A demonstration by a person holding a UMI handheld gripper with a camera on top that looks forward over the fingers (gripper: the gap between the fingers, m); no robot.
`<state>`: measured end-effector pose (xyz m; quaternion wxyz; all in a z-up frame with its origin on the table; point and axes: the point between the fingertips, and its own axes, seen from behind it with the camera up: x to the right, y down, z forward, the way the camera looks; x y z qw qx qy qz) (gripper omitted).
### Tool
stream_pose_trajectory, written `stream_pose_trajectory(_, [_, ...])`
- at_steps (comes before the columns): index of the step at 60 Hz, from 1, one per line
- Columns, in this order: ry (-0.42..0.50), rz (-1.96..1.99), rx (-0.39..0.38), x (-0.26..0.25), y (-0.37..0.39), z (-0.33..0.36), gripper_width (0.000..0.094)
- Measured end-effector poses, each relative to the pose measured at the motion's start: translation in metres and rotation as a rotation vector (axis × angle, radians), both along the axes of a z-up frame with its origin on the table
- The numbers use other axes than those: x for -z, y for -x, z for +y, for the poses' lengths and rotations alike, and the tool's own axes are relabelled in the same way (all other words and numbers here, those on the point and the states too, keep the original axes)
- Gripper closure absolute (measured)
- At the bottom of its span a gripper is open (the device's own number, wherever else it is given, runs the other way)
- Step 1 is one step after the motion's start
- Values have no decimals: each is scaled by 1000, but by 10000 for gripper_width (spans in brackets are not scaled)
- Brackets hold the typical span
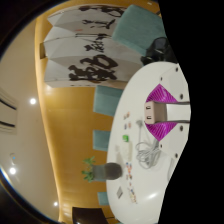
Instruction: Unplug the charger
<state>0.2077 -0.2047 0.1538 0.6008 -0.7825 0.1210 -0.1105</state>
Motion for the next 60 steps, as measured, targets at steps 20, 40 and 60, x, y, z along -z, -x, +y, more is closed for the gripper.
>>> stream_pose_trajectory(20, [265,153,44,144,-46,-1,380])
stream_pose_trajectory(40, [204,45,53,99,-35,-45,64])
stream_pose_trajectory(60, [132,-6,19,51,23,-138,67])
